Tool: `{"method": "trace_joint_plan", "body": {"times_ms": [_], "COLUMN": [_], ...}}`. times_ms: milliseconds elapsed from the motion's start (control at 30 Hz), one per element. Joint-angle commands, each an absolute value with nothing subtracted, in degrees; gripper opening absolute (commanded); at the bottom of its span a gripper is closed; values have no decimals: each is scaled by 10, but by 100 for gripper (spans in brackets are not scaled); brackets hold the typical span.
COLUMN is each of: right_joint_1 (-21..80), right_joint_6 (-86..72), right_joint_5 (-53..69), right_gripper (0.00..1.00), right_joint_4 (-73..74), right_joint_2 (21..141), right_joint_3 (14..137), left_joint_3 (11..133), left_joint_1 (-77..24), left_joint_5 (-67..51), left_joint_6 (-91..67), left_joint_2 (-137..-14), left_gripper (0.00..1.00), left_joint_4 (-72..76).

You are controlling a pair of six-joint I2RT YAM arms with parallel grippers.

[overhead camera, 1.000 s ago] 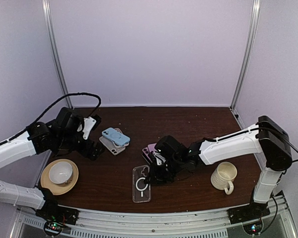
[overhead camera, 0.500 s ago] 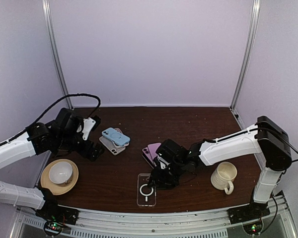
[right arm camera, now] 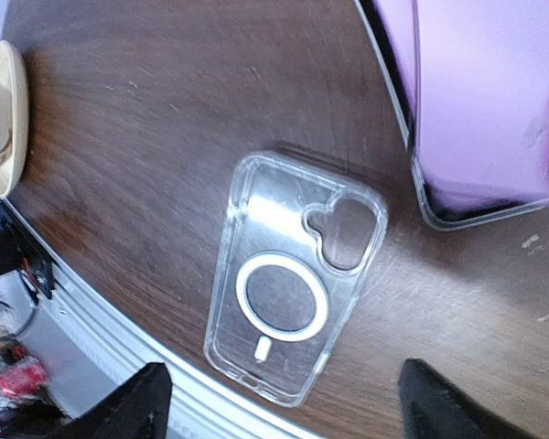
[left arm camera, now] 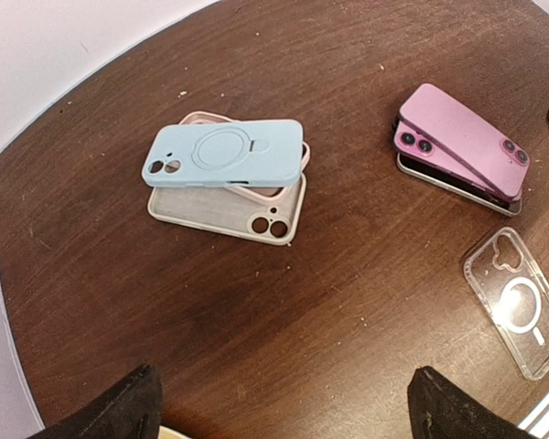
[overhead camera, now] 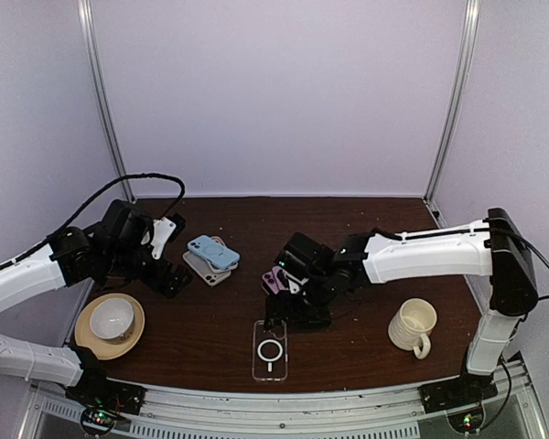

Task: Put the phone into the phone case
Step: Place the phone case at the center of the board, then pick up the phone at the center of the board.

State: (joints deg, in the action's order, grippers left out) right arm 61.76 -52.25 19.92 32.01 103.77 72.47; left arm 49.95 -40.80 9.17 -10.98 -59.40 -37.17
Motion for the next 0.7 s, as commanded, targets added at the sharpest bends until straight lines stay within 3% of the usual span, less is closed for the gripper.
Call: {"method": "trace_joint_plan", "body": {"times_ms": [0,167,367,667], "right_joint_1": [617,585,515,495], "right_joint_6": [-427,-379,-321,-282], "right_joint_5": [41,-49,14,54], "right_gripper": [99,99,99,100], "right_joint_4": [552,612,561,584], "right_joint_2": [1023,1072,1143,1261], "right_joint_3": [854,957,1019,1130], "left_joint_3": [494,484,474,479], "left_joint_1": [-401,-398,-395,-392], "left_joint_5": [87,101,108,122], "left_joint_6": [-103,-103,-97,-90], "left_joint_2": [-587,-571,-568,-604], "left_gripper": [97,98,97,98], "left_joint_4": [-353,-331,-311,-314]}}
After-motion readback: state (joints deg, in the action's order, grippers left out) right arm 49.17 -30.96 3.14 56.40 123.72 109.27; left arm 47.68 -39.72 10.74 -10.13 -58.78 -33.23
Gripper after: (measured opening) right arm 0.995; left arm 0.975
